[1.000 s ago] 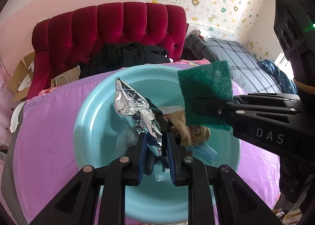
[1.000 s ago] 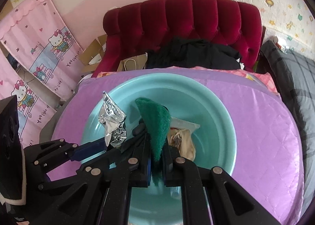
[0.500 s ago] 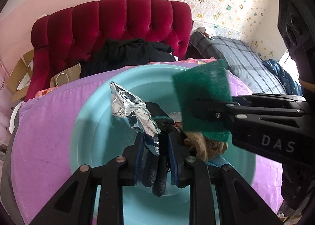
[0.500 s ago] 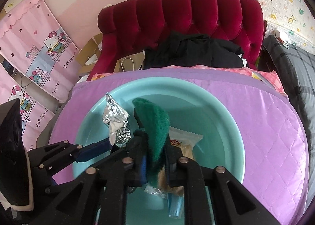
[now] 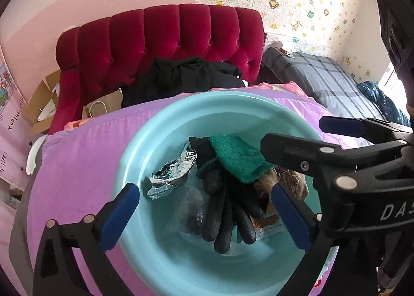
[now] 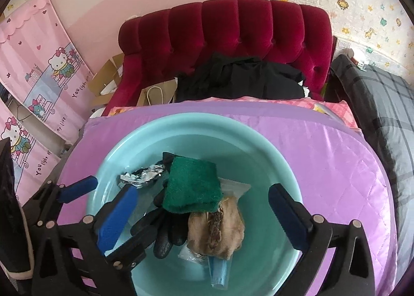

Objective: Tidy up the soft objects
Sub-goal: 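Open both tools to drop the pad and foil wrapper into the basin, then withdraw both open tools from the basin back over the table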

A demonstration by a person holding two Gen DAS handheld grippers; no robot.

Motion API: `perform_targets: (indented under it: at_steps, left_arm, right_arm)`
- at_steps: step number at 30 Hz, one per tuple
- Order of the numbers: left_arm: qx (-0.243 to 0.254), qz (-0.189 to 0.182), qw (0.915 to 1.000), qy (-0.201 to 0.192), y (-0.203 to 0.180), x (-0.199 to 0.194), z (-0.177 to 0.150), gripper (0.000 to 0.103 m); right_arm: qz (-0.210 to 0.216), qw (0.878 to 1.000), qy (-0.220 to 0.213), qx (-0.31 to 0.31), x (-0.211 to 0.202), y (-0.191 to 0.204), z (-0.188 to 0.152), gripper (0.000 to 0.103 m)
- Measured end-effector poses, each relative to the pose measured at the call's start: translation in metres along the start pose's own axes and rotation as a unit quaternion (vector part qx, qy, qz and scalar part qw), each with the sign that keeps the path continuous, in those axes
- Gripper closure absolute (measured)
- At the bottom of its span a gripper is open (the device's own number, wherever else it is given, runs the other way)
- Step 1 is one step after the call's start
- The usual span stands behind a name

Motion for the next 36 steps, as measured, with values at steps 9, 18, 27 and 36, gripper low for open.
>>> perform_targets:
  at_steps: [9, 18, 27, 36]
  left_arm:
    - [-0.001, 0.004, 1.0, -0.001, 0.0, -0.019, -0.02, 0.0]
    - [0.001, 0.012, 0.9999, -0.012, -0.003, -0.05, -0.041, 0.0]
    - [-0.003, 0.013, 0.9997, -0.018, -0.006, -0.077, -0.068, 0.0]
    - [-0.015, 0.009, 0.9997, -0.017, -0.014, -0.096, -0.1, 0.0]
  right_arm:
    - [-0.007, 1.0, -0.005, -0.003, -0.022, 0.001, -0.02, 0.0]
    - [-0.011, 1.0, -0.001, 0.001, -0.049, 0.0, -0.05, 0.0]
    - [-0.019, 1.0, -0.006, -0.002, -0.079, 0.002, -0.08, 0.0]
    - [-0.021, 1.0, 0.005, -0.007, -0.096, -0.001, -0.123, 0.0]
Point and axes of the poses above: each gripper's, at about its wrist camera, not at the fingertips, and x roughly the way its jaws point, y to its left, z to its top, the point moved 7 cm from there along x, roughly the way its jaws point, and after that the axes turned 1 degree about y, right-handed, at the moved point
